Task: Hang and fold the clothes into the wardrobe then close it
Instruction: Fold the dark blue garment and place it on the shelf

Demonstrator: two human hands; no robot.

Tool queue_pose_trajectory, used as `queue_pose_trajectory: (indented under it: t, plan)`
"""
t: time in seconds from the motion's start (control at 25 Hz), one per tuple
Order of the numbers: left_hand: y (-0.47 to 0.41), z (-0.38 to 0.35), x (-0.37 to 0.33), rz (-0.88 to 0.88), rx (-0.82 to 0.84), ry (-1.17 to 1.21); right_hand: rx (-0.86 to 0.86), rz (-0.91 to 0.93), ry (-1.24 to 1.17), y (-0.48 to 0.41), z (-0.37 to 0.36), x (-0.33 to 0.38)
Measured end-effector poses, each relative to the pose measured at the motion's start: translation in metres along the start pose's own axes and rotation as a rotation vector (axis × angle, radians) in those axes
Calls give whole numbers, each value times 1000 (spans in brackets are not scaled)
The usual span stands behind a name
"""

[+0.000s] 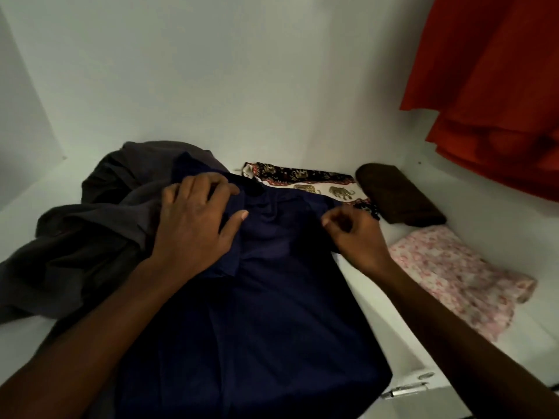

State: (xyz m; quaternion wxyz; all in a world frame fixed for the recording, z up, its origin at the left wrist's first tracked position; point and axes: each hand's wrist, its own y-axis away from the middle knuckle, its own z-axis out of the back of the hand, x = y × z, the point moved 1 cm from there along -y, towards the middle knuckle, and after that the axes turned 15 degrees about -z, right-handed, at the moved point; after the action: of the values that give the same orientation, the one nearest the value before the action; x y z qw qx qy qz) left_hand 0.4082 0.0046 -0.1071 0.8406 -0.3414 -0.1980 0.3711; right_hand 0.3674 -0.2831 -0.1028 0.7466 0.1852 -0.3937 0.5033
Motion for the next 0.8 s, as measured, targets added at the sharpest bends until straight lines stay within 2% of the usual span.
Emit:
queue_pose_trajectory:
  t: [0.08,0.2,0.24,0.32,0.4,0.52,0.6,0.8]
  plan:
    - [-1,21,-37,-33,-14,133,-39,-120,136,-41,18,-14]
    - [-2,41,-103,13,191,342,98,-241,480,-85,23,-34]
    - [-1,42,-126,39,282,373,142,-233,567,-93,20,-42]
    - [4,42,-167,95,408,394,165,-153,577,-101,9,-57]
    - [10,34,-205,191,491,368,151,-95,346,-103,-1,-71]
    - [9,16,-253,340,600,212,146,-142,-116,-110,-3,-90]
    - [6,13,-274,439,657,99,165,-148,-339,-113,-3,-93]
    - [3,15,-296,588,582,-89,160,-123,-621,-110,4,-82]
